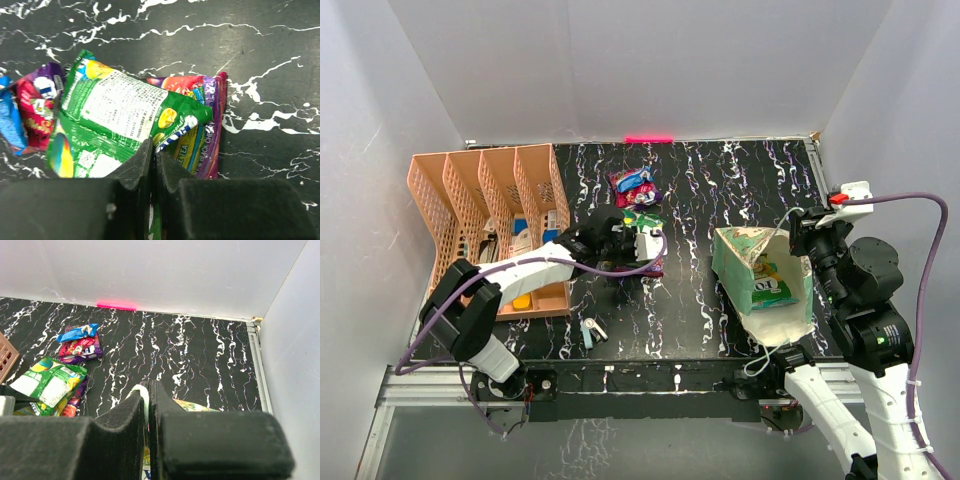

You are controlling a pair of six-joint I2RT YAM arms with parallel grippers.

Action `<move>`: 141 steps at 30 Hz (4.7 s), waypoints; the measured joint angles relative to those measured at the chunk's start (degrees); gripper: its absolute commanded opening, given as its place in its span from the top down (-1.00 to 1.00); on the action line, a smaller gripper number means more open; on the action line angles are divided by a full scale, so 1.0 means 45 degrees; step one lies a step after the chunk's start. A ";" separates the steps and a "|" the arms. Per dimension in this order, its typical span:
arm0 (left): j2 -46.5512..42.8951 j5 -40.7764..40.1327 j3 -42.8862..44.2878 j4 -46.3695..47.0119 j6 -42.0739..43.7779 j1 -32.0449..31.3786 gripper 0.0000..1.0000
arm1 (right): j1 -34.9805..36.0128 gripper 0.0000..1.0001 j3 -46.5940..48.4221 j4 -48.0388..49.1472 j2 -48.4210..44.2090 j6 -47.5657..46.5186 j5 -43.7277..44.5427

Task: Take the snacks out of the paper bag
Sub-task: Place the snack at the center of the board, then adjust the paper bag at the center of the board, then take out the snack from the paper bag.

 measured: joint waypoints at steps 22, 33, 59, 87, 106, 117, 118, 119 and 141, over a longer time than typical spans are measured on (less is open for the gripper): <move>0.0345 -0.1239 -0.0364 0.0597 -0.0617 -0.0126 0.68 | 0.0000 0.85 -0.0005 -0.0005 -0.0024 0.0131 -0.0053; -0.1554 -0.0651 -0.0665 -0.0117 -0.0860 -0.0102 -0.10 | 0.0000 0.85 -0.0005 -0.0015 -0.0034 0.0194 -0.0151; -0.7456 0.1991 -0.1656 0.0724 -0.6339 -0.0102 -0.29 | -0.3089 0.85 -0.0699 0.5221 0.5537 -0.6091 0.2147; -0.8442 0.3701 -0.2307 0.1715 -0.8937 -0.0102 -0.26 | -0.3555 0.85 -0.3322 0.2793 0.2681 -0.8733 -0.8014; -0.3959 -0.0627 -0.2181 0.4333 -0.7179 -0.6858 -0.17 | -0.3521 0.85 -0.4235 0.2361 0.0223 -0.4041 -0.9816; 0.3580 -0.3857 0.1195 0.6484 -0.2157 -0.7737 -0.09 | -0.3381 0.85 -0.3293 0.0981 -0.0316 -0.3585 -1.0384; 0.4124 -0.4046 0.1433 0.6761 -0.1729 -0.7728 0.01 | -0.3337 0.85 -0.3211 0.0879 -0.0359 -0.3575 -1.0399; 0.4605 -0.4197 0.1642 0.6970 -0.1447 -0.7698 0.11 | -0.3288 0.85 -0.3147 0.0826 -0.0423 -0.3570 -1.0414; 0.8208 -0.3988 0.5629 0.6679 0.1107 -0.5804 0.24 | -0.2744 0.85 -0.2812 0.0573 -0.0525 -0.3721 -1.0438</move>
